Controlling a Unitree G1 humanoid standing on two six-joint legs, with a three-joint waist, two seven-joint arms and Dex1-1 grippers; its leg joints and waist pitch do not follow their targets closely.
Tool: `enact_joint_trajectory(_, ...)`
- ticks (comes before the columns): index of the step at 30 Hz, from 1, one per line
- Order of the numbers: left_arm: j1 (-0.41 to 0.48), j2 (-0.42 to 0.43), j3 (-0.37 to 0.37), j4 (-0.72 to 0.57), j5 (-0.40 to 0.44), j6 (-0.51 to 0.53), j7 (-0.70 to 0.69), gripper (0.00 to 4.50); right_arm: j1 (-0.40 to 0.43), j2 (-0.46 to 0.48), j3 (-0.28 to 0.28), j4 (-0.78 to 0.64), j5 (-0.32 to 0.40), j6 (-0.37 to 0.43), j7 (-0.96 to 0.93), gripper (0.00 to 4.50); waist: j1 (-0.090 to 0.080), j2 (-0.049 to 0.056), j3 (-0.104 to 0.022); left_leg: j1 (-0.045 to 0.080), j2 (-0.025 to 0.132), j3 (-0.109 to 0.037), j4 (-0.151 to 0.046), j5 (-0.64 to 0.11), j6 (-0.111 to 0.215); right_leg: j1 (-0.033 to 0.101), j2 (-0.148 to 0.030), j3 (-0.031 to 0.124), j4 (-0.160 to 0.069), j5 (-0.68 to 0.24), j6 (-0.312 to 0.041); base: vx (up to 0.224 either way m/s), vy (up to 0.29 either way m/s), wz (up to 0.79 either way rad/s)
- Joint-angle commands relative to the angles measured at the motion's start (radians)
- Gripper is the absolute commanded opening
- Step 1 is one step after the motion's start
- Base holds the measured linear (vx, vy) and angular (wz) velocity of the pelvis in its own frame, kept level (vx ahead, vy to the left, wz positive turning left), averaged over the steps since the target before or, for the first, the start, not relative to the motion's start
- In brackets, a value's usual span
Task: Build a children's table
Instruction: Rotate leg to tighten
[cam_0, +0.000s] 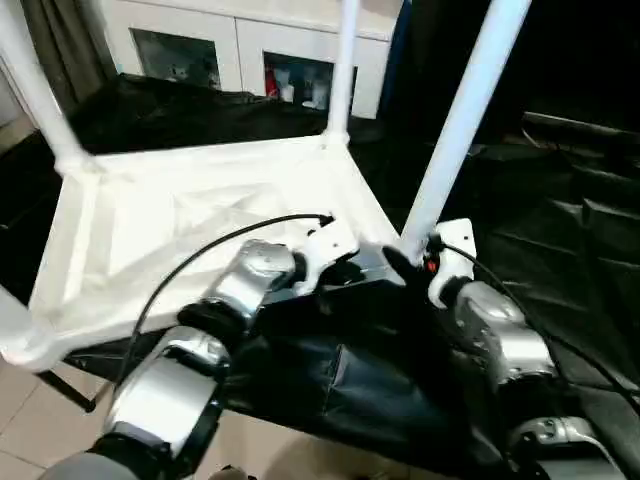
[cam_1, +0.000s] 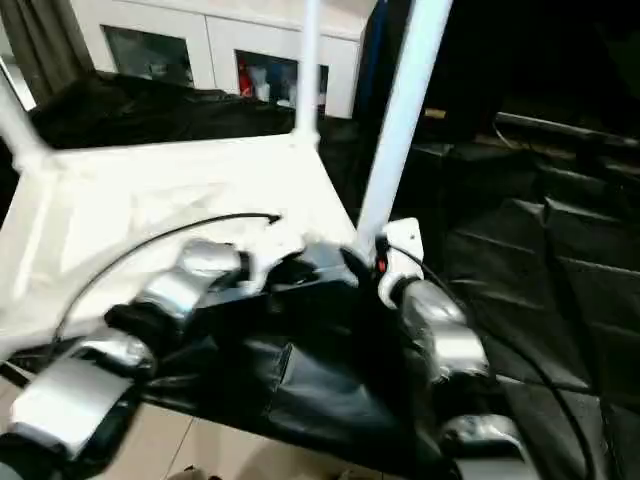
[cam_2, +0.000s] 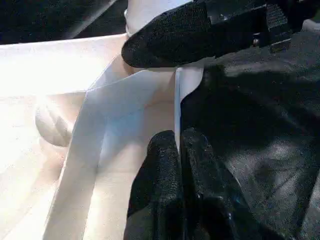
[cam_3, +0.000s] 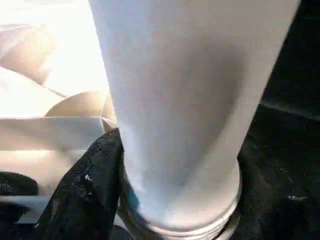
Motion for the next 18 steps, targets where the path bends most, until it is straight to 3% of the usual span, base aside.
enact_joint_trajectory(1,-0.005,-0.088,-0.012,-0.003,-0.015,-0.015,-0.007,0.0,0.013,0.044,0.114,0.019,-0.05,0.007,0.05,3.28,-0.001,-0.009,-0.049,0.005,0.02,-0.014,-0.068,-0.244,0.025,0.039,-0.057,0.034,-0.08,-0.264,-0.178,0.0,0.0,0.0)
enact_joint_trajectory(7,0.0,-0.047,-0.009,-0.001,-0.014,-0.04,-0.054,0.0,0.01,-0.019,0.108,0.025,-0.058,-0.047,0.115,3.77,0.002,-0.009,-0.051,0.006,0.023,-0.012,-0.066,-0.231,0.044,0.041,-0.057,0.033,-0.077,-0.228,-0.196,0.0,0.0,0.0)
enact_joint_trajectory(9,0.017,-0.004,-0.009,-0.022,-0.035,-0.067,-0.148,0.0,0.027,-0.091,0.112,-0.018,-0.015,-0.055,0.281,3.77,0.006,-0.011,-0.052,0.003,0.022,-0.013,-0.064,-0.22,0.063,0.048,-0.057,0.032,-0.074,-0.205,-0.202,0.0,0.0,0.0)
enact_joint_trajectory(14,0.052,0.066,-0.015,-0.072,-0.071,-0.094,-0.328,0.0,0.089,-0.202,0.149,-0.126,0.038,-0.06,0.559,3.77,0.012,-0.012,-0.051,0.001,0.025,-0.011,-0.062,-0.205,0.099,0.051,-0.059,0.032,-0.071,-0.168,-0.227,0.0,0.0,0.0)
enact_joint_trajectory(18,0.075,0.124,-0.009,-0.11,-0.103,-0.09,-0.466,0.0,0.118,-0.27,0.157,-0.183,0.095,-0.028,0.707,3.77,0.018,-0.01,-0.049,0.001,0.033,-0.009,-0.064,-0.213,0.095,0.047,-0.057,0.029,-0.067,-0.184,-0.236,0.0,0.0,0.0)
